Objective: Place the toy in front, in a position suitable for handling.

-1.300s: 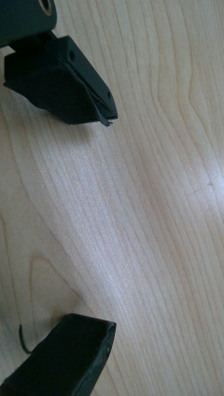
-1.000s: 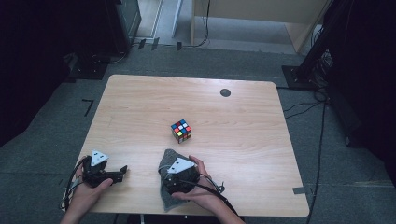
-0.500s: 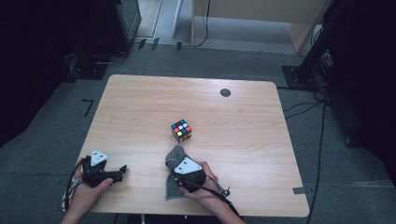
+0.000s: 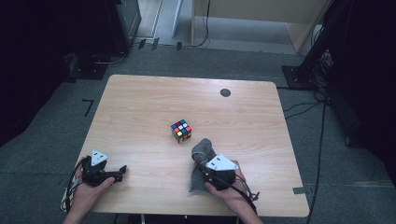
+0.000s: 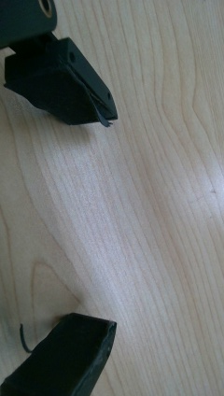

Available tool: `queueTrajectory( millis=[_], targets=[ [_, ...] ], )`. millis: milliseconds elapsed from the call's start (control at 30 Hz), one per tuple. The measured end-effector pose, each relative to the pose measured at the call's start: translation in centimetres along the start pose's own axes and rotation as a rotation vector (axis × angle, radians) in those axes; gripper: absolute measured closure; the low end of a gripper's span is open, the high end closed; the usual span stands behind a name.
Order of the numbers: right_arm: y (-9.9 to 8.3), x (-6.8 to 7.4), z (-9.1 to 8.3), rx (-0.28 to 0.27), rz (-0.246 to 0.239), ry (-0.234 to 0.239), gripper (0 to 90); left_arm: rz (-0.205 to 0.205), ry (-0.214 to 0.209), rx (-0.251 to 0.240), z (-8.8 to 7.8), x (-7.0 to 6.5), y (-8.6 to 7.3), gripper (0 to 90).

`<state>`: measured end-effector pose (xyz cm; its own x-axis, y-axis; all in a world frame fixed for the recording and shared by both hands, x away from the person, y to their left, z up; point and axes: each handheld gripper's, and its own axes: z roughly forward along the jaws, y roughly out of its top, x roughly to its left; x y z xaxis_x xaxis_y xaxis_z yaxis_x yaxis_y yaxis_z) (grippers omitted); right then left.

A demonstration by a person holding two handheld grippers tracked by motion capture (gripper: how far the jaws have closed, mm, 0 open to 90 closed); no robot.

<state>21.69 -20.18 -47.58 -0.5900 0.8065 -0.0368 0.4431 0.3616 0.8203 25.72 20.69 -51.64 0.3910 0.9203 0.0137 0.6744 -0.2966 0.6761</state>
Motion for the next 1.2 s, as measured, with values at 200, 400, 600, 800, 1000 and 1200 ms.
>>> queueTrajectory(
  millis=[200, 400, 600, 800, 1000, 1200],
  targets=[
    [-1.3, -3.9, -2.4, -0.023, 0.102, -0.091, 63.7, -0.049, -0.013, -0.008, 0.1, 0.5, 0.4, 6.6],
    [-2.2, -7.9, -4.0, -0.040, 0.210, -0.191, 62.7, -0.068, -0.034, -0.024, 0.0, 0.1, 1.4, 6.5],
    [-3.2, -10.0, -4.7, -0.042, 0.265, -0.239, 62.2, -0.047, -0.071, -0.034, 0.8, -2.1, 3.2, 6.5],
    [-4.2, -10.7, -4.5, -0.021, 0.310, -0.271, 62.0, -0.034, -0.105, -0.054, 2.3, -4.2, 5.7, 6.5],
    [-5.1, -11.5, -4.3, -0.012, 0.340, -0.290, 61.0, -0.007, -0.129, -0.077, 4.0, -6.5, 7.9, 6.5],
    [-5.9, -11.7, -3.4, 0.025, 0.342, -0.284, 59.8, 0.006, -0.145, -0.092, 5.7, -8.2, 9.4, 6.6]
  ],
)
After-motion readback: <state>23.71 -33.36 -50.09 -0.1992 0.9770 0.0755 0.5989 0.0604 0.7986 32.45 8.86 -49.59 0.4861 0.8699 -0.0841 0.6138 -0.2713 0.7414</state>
